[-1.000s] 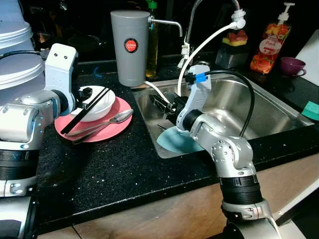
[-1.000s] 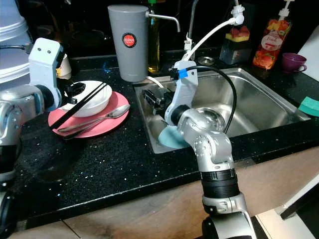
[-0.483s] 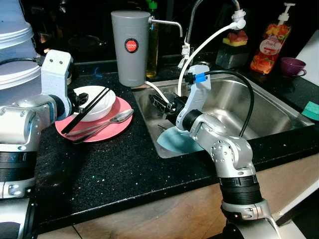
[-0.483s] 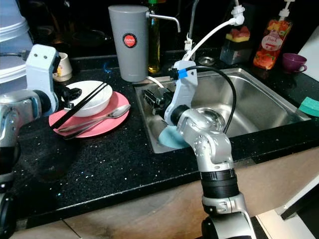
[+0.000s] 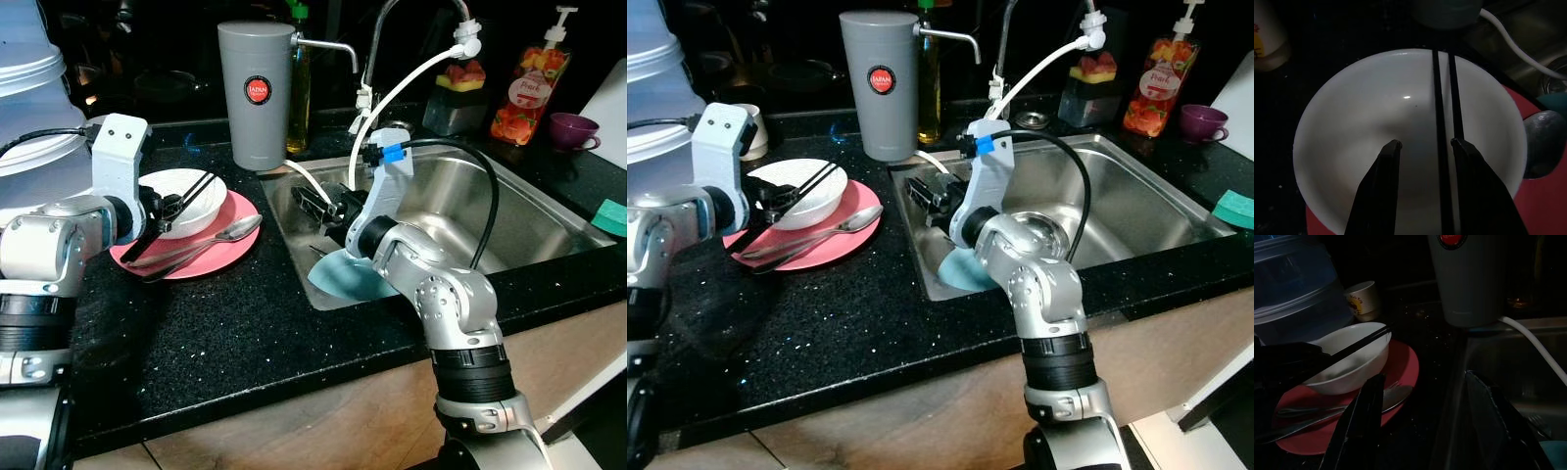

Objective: Kitchen organization

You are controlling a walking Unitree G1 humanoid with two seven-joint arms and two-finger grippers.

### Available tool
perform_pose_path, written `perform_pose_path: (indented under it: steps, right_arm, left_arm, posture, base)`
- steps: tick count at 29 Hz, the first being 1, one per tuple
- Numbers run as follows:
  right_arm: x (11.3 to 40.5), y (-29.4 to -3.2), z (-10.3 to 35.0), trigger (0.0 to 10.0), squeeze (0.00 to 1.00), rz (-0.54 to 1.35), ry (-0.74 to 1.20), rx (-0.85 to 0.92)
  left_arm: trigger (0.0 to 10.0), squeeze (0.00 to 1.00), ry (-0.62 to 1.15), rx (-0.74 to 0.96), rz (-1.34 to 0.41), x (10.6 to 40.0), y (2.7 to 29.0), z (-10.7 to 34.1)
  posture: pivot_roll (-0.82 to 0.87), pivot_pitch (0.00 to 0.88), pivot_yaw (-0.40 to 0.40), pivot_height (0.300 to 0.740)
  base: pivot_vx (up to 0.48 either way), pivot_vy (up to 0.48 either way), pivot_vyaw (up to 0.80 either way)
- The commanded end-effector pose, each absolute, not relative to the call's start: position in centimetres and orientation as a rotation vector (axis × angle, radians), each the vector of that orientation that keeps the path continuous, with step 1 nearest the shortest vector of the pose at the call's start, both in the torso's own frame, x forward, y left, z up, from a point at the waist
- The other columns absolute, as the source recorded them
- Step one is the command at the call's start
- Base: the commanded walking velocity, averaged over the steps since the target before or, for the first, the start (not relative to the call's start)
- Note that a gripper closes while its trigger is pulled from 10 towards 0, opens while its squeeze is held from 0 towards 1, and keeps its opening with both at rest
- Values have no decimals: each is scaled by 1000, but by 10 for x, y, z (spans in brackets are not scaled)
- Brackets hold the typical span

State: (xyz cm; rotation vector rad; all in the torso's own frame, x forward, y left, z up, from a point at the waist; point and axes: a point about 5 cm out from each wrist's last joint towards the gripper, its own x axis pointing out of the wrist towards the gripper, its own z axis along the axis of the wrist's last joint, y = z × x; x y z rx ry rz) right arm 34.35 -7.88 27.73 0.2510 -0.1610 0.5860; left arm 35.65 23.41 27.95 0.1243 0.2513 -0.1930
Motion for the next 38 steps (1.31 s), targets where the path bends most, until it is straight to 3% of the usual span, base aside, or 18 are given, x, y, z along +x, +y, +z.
perform_pose_path:
  steps: [1, 9, 10, 11, 12, 13, 14, 15, 28, 33, 38]
  right_arm:
    - [340, -76, 278, 10000, 0, 608, -158, 241]
    - [340, -77, 278, 10000, 0, 606, -154, 243]
    - [340, -77, 278, 10000, 0, 605, -153, 243]
    - [341, -77, 278, 10000, 0, 605, -153, 243]
    - [341, -77, 278, 10000, 0, 605, -153, 243]
    - [341, -77, 278, 10000, 0, 605, -153, 243]
    - [341, -77, 278, 10000, 0, 604, -152, 243]
    - [342, -77, 278, 10000, 0, 603, -152, 243]
    - [343, -78, 278, 10000, 0, 597, -151, 244]
    - [344, -79, 280, 10000, 0, 593, -158, 247]
    - [345, -79, 280, 10000, 0, 593, -158, 247]
  left_arm:
    - [10000, 0, 285, 158, -173, 358, 240, 275]
    - [10000, 0, 296, 172, -164, 359, 244, 273]
    - [9216, 0, 294, 173, -164, 360, 244, 274]
    - [9216, 0, 293, 174, -164, 360, 244, 274]
    - [4667, 0, 290, 174, -164, 360, 244, 275]
    - [4667, 0, 290, 174, -164, 360, 244, 275]
    - [980, 0, 288, 174, -164, 361, 245, 275]
    - [0, 0, 284, 173, -164, 361, 245, 276]
    - [0, 0, 235, 181, -146, 363, 248, 284]
    - [0, 0, 39, 131, -173, 361, 240, 319]
    - [0, 0, 26, 127, -170, 358, 239, 328]
  posture:
    - [-10, 32, 2, 740]
    - [-10, 34, 0, 740]
    - [-10, 34, 0, 740]
    - [-10, 34, 0, 740]
    - [-10, 33, -1, 740]
    - [-10, 33, -1, 740]
    - [-10, 33, -1, 740]
    - [-10, 32, -2, 740]
    - [-10, 31, -2, 740]
    - [-11, 30, -2, 740]
    - [-8, 29, -5, 740]
  base:
    - [0, 0, 0]
    - [0, 0, 0]
    - [0, 0, 0]
    - [0, 0, 0]
    - [0, 0, 0]
    - [0, 0, 0]
    - [0, 0, 0]
    - [0, 0, 0]
    - [0, 0, 0]
    - [0, 0, 0]
    - [0, 0, 0]
